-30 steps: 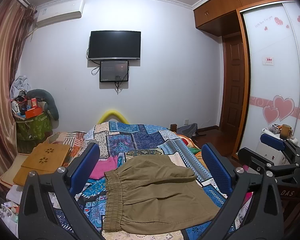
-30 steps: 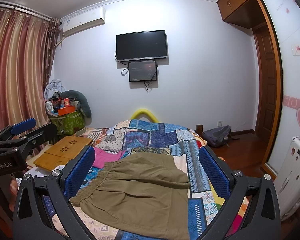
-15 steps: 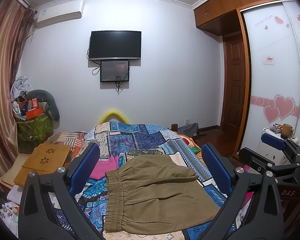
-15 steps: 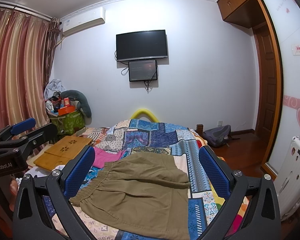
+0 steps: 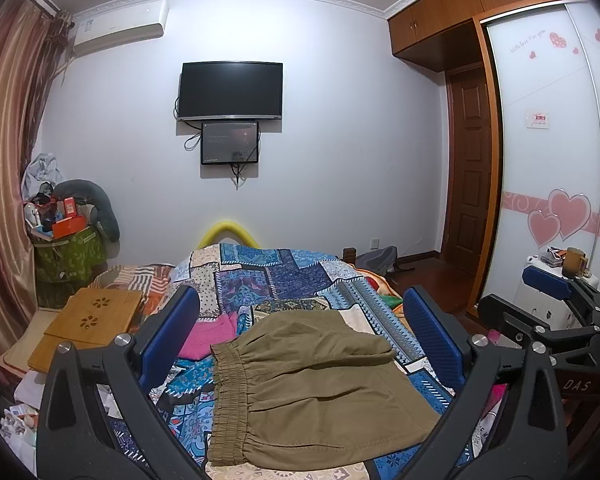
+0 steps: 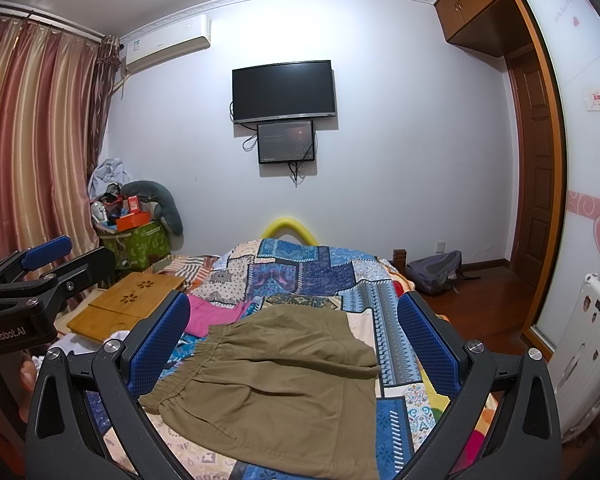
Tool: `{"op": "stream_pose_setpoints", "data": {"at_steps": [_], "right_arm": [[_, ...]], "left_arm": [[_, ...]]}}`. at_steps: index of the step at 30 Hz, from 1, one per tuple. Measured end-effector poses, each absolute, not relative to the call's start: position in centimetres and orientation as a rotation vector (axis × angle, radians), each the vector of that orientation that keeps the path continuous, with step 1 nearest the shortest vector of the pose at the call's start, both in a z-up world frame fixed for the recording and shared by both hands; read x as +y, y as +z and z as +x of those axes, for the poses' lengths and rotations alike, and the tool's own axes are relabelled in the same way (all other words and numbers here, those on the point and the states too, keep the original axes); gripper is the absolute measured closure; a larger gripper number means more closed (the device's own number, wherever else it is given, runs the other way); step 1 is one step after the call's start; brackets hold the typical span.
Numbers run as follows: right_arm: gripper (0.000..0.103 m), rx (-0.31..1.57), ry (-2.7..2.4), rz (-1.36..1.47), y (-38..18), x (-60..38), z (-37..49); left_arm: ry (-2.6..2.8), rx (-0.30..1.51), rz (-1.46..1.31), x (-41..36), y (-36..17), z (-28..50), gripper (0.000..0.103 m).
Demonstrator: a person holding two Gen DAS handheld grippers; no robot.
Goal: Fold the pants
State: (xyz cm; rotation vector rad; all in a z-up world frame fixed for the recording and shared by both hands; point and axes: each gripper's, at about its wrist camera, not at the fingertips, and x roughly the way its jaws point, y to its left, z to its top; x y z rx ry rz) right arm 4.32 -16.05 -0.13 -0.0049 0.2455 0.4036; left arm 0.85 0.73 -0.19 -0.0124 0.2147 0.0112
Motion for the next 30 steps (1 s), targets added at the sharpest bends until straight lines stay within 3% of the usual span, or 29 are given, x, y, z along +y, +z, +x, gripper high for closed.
{"op": "stream_pose_setpoints", "data": {"at_steps": [16,30], "right_arm": [[0.0,0.331,0.398,0.025,-1.9,-16.1,7.1],[0.0,0.627,0.247,-0.039,-11.0,-18.1,17.7]], "left_arm": [[0.039,0.319,-0.04,2.2,-2.3,5.1,0.0],[0.165,0.647,-0.093,9.5,-12.8,17.7,0.0]]}}
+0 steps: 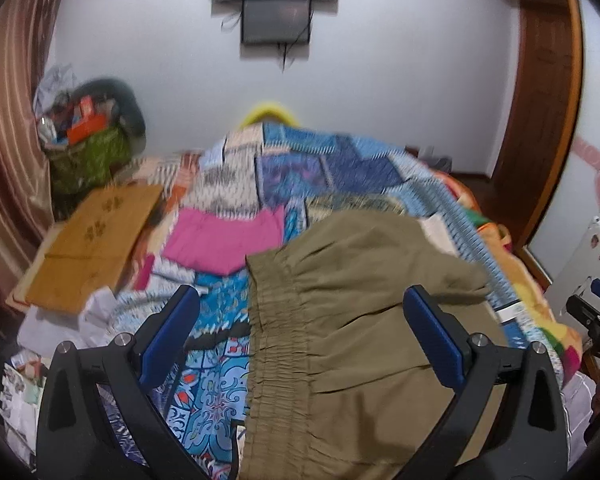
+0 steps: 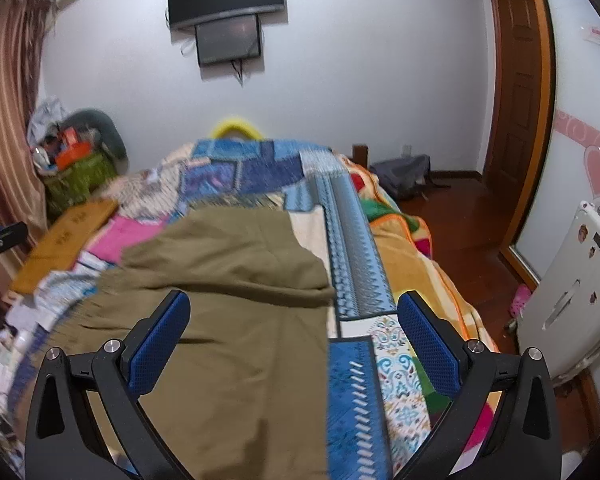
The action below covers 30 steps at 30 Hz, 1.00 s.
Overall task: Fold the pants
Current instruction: 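Lower the left gripper onto the elastic waistband while the right gripper lowers onto the pant leg hem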
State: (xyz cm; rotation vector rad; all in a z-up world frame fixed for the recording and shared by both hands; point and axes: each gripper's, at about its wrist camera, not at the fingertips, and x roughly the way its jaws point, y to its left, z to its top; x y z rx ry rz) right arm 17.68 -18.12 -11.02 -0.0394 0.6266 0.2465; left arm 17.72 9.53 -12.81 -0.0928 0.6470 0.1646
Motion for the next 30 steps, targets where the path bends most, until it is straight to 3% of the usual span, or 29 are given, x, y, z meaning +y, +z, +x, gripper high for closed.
{"op": "stream_pose_setpoints", "data": {"at_steps": [19,23,26,28,30], "right_arm": [[0.002,0.929,0.319,-0.094,-21.7,-18.0,28.7],[0.014,0.98,0.357,-0.081,-23.0,-17.4,30.3],[0.022,1.005,0.393,-0.056,-23.6,-17.3,31.0],[0.041,1.014,0.419,-0.022,-23.6,-17.3,31.3],[0.047,1.012,0.414,-0.017,-23.8,-17.3,31.3]], "left_arm": [[0.102,1.049,-0.117,14.6,-24.9,28.1,0.0],[0.069,1.094,-0.1,14.2,-25.9,29.4,0.0],[0.006,1.117,-0.133,14.0,-26.5,30.0,0.009],[-0.026,1.122,-0.164,14.2,-26.7,30.1,0.015],[-0.039,1.124,-0.18,14.4,-26.7,30.1,0.017]]}}
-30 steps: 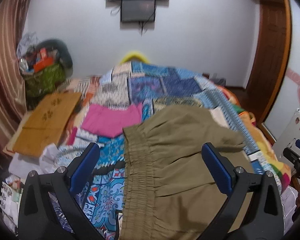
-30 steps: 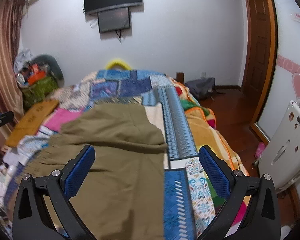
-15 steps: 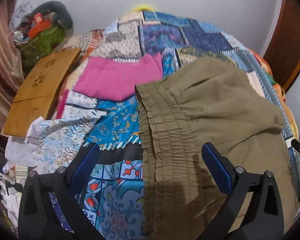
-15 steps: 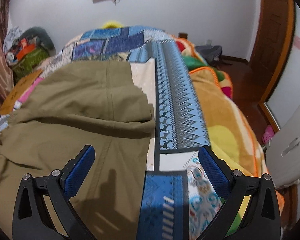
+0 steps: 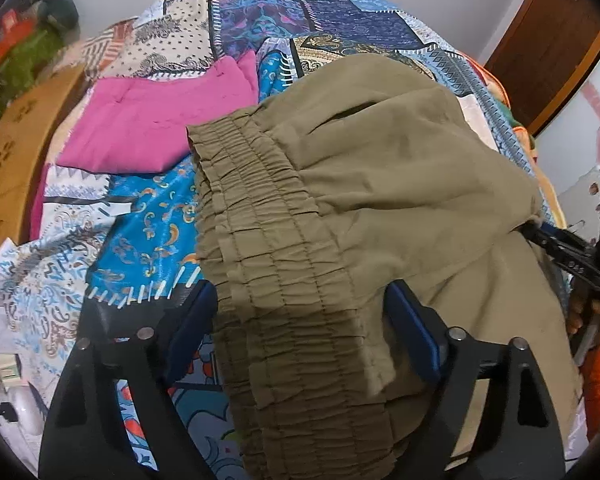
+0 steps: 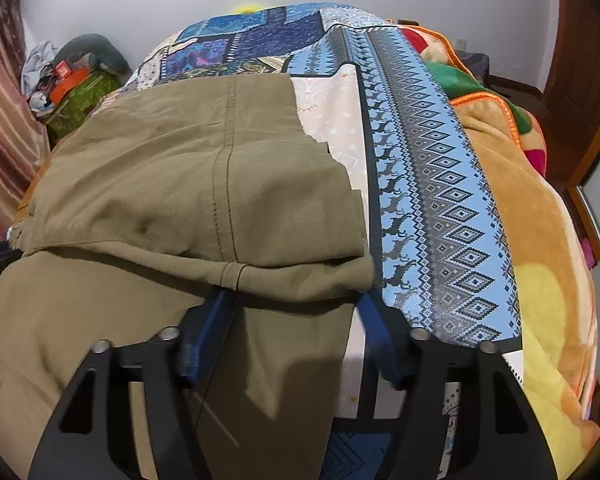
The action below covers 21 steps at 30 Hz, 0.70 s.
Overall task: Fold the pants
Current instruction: 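Lower the left gripper onto the elastic waistband while the right gripper lowers onto the pant leg hem, then close the left gripper on the waistband while the right gripper closes on the leg hem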
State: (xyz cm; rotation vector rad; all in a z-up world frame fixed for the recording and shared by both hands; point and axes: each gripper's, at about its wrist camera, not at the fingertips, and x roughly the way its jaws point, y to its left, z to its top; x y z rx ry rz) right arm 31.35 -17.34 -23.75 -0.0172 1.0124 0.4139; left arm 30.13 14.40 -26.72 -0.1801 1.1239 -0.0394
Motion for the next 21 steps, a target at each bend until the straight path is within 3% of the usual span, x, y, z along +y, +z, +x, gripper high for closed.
{"op": "stream_pose_setpoints", "data": {"at_steps": [2,5,21], "right_arm": [[0.067,1.011,0.414,-0.023,-23.9,-17.4,31.3],[0.075,1.009,0.389,-0.057,-24.1,-17.4,31.3],[0.077,1.033,0.328,-0.088,-23.9,-16.9,31.6]], "left_arm": [[-0.037,1.119,-0.172,14.5,-26.6,30.1,0.02],[-0.014,1.104,-0.142,14.7,-26.3,29.8,0.021],[0.035,1.088,-0.126,15.4,-25.6,28.7,0.02]]}}
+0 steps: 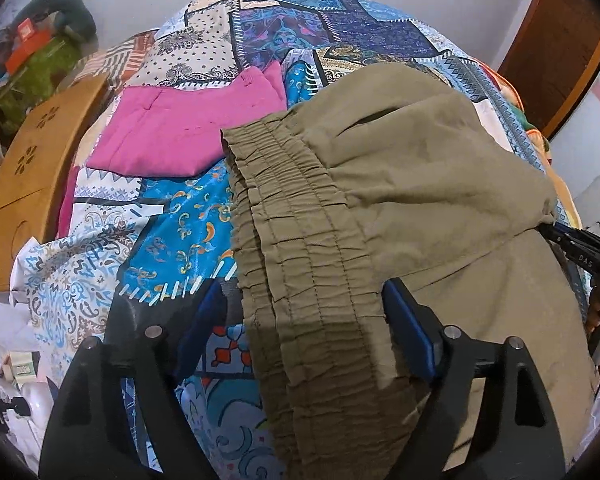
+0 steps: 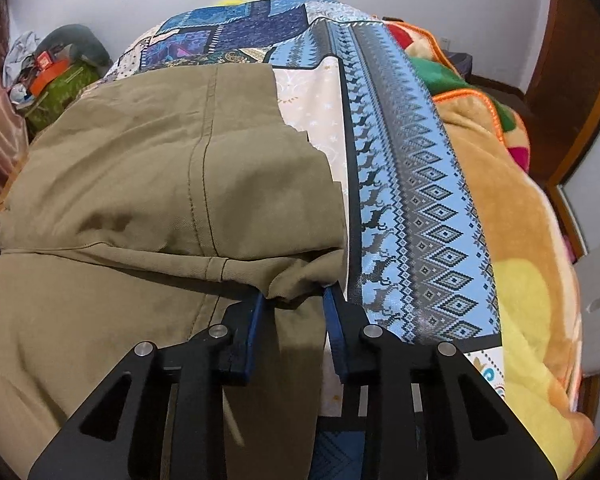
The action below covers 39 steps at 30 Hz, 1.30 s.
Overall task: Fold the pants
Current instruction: 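Close the left gripper on the waistband while the right gripper closes on the leg hem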
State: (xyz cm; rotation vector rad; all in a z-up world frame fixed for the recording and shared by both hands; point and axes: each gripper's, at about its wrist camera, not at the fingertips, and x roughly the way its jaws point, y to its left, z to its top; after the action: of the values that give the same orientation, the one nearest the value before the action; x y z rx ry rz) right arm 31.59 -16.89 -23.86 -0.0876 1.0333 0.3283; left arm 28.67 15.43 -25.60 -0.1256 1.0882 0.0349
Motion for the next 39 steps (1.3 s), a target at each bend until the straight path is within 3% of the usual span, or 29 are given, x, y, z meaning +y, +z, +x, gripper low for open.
{"op": "stream_pose_setpoints", "data": {"at_steps": [7,9,11,13,23,24,26,29,31,32,39], "right_arm": [[0.068,0.999,0.352,-0.091,-21.4,-18.1,30.8],[0.062,0.967,0.352,-0.092,-20.3,-18.5,30.9],[0.046,0.94,0.35,-0.089,-19.4,-18.7,31.1],[0.041,0.909,0.35,-0.075,-18.6,-19.0,31.7],[0.04,0.982,0.386,-0.029,-22.5,-17.9,35.8],[0.041,1.001,0.408,-0.007,-23.2,-17.8,36.3],[0.066,1.021,0.444,0.016,-23.7,-17.5,36.3],[0.076,1.013,0.434,-0.028,-24.2,-16.8,36.3],[0.081,1.003,0.423,-0.087,-24.2,-16.1,36.2],[0.088,0.997,0.413,-0.108,-24.1,-16.0,36.2],[0.094,0.974,0.37,-0.253,-24.5,-14.6,36.4]], "left_arm": [[0.047,1.032,-0.082,15.8,-22.4,28.9,0.02],[0.04,1.026,-0.101,16.1,-21.9,29.5,0.019],[0.03,1.026,-0.124,16.4,-21.8,30.4,0.019],[0.018,1.038,-0.138,16.4,-22.0,31.3,0.017],[-0.046,1.184,-0.154,15.1,-27.1,34.9,0.015],[-0.049,1.178,-0.153,15.1,-27.2,34.8,0.015],[-0.057,1.164,-0.139,15.1,-27.2,34.7,0.014],[-0.025,1.133,-0.105,15.1,-26.9,34.7,0.016],[0.022,1.093,-0.065,15.2,-26.7,34.5,0.028],[0.032,1.086,-0.069,15.3,-26.6,34.5,0.03],[0.114,1.053,-0.025,15.9,-26.6,33.6,0.03]]}}
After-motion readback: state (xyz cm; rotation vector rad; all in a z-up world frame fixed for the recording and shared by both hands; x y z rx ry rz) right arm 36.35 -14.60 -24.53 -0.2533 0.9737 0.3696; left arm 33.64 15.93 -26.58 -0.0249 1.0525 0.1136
